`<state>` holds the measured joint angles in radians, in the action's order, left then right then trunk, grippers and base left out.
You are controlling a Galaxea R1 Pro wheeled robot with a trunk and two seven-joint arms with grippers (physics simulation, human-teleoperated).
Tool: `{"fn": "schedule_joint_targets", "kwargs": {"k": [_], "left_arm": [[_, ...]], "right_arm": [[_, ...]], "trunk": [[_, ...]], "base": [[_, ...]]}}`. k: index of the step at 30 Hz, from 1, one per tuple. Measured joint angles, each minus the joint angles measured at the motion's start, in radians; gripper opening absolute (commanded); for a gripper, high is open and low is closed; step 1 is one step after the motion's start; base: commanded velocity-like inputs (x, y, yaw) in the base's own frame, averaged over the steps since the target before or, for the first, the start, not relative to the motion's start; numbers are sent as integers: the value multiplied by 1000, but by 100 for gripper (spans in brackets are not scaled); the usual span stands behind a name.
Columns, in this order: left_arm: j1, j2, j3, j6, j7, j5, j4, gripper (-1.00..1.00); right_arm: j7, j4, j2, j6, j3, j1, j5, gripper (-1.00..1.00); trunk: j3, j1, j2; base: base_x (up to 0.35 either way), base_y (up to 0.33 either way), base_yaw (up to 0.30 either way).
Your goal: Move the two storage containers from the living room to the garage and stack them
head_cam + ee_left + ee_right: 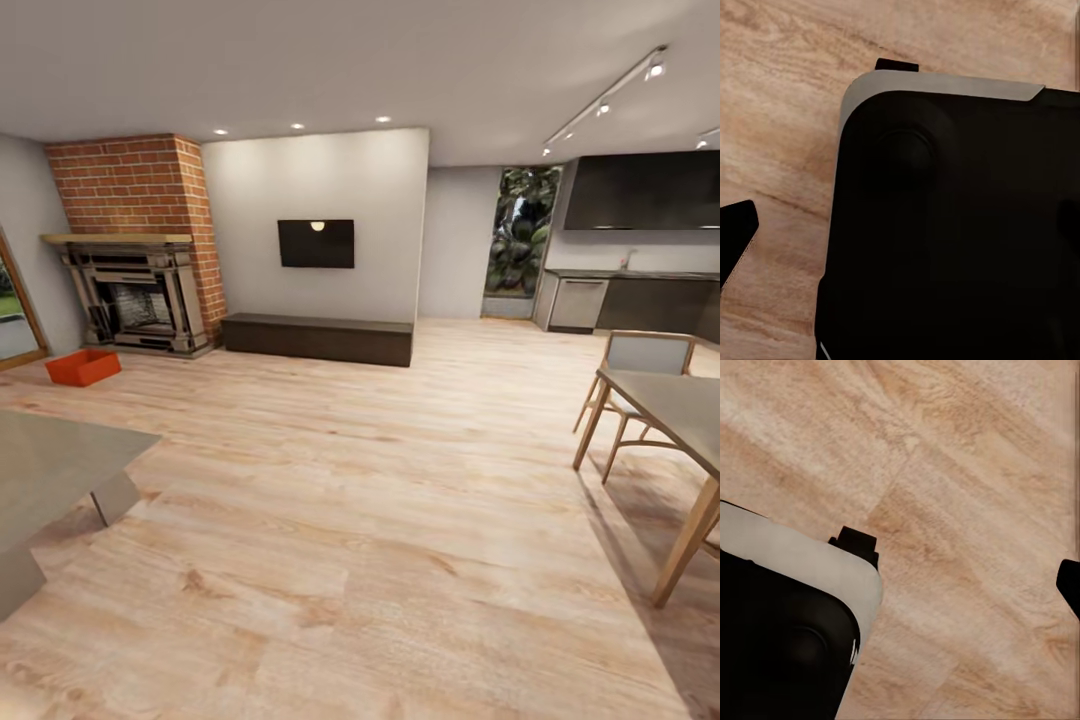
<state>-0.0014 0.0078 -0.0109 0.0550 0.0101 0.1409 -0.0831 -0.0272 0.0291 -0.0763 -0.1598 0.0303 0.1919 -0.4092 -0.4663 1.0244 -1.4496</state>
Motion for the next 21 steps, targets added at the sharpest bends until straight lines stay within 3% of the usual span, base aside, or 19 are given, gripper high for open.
{"fn": "schedule_joint_targets", "kwargs": {"k": [21], "left_arm": [[0, 0, 0, 0, 1, 0, 0, 100]], "right_arm": [[0, 0, 0, 0, 0, 0, 0, 100]], "trunk": [[0, 0, 0]], "base": [[324, 0, 0]]}}
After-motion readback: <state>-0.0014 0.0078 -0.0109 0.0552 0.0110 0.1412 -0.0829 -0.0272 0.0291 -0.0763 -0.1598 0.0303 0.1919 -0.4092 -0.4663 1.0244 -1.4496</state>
